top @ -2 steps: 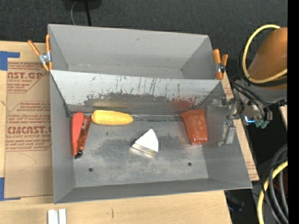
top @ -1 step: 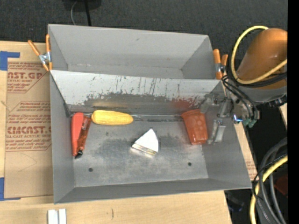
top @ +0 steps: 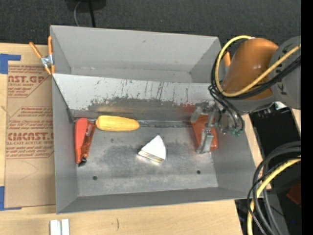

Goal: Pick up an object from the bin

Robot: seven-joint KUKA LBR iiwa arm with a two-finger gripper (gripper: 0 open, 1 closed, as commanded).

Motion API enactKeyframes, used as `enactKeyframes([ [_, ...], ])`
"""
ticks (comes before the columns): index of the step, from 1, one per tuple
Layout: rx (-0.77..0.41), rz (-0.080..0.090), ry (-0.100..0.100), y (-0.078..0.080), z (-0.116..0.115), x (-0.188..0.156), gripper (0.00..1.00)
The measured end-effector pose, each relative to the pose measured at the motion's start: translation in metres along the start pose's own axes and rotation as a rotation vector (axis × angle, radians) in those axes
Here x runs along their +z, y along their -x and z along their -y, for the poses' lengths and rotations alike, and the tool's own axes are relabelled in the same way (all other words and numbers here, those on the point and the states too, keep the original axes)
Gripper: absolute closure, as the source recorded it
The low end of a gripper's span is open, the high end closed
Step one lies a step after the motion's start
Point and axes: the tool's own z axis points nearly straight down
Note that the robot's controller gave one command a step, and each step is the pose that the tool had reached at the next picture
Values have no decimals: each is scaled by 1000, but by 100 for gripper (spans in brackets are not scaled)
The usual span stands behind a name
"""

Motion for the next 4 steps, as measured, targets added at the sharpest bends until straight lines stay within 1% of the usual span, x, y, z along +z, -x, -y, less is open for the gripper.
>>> enactKeyframes([
  [1, -285, 2, 0, -14, -8, 29, 0],
  [2, -250, 2, -1, -11, -25, 58, 0],
  [3, 20, 0, 0, -12, -53, 66, 0],
  [4, -108, 4, 0, -5, -64, 75, 0],
])
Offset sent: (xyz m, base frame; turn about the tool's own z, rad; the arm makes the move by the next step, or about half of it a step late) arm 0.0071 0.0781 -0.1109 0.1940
